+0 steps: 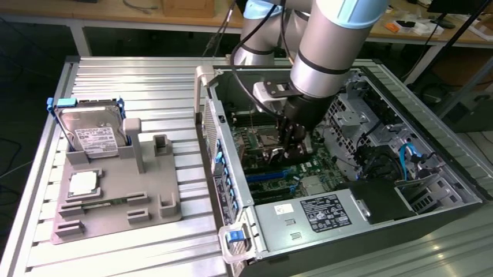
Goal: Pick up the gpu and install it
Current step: 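Insert the gpu into the slot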
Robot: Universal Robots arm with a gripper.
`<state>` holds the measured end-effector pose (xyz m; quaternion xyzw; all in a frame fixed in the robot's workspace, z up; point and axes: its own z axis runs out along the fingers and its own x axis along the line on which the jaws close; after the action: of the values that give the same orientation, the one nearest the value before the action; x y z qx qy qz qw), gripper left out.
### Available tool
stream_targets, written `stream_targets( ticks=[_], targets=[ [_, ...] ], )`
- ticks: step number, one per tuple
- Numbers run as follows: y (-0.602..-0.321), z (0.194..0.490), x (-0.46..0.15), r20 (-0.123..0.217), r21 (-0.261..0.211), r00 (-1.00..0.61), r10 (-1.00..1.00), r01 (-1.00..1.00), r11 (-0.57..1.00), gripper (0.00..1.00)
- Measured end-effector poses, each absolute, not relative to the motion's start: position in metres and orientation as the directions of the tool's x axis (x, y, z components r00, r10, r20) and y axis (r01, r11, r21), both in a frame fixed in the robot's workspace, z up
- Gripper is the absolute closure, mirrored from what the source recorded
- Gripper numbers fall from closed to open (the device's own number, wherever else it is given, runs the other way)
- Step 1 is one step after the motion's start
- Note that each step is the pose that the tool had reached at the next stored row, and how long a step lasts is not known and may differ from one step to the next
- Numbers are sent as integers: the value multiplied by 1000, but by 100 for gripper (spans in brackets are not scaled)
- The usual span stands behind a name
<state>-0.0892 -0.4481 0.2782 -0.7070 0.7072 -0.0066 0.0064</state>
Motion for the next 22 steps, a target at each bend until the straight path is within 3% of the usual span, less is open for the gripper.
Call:
stream_targets(
  ticks=[22],
  targets=[
    [-456,266,-108,0,-18,0,-1000,-1000,0,73]
  ],
)
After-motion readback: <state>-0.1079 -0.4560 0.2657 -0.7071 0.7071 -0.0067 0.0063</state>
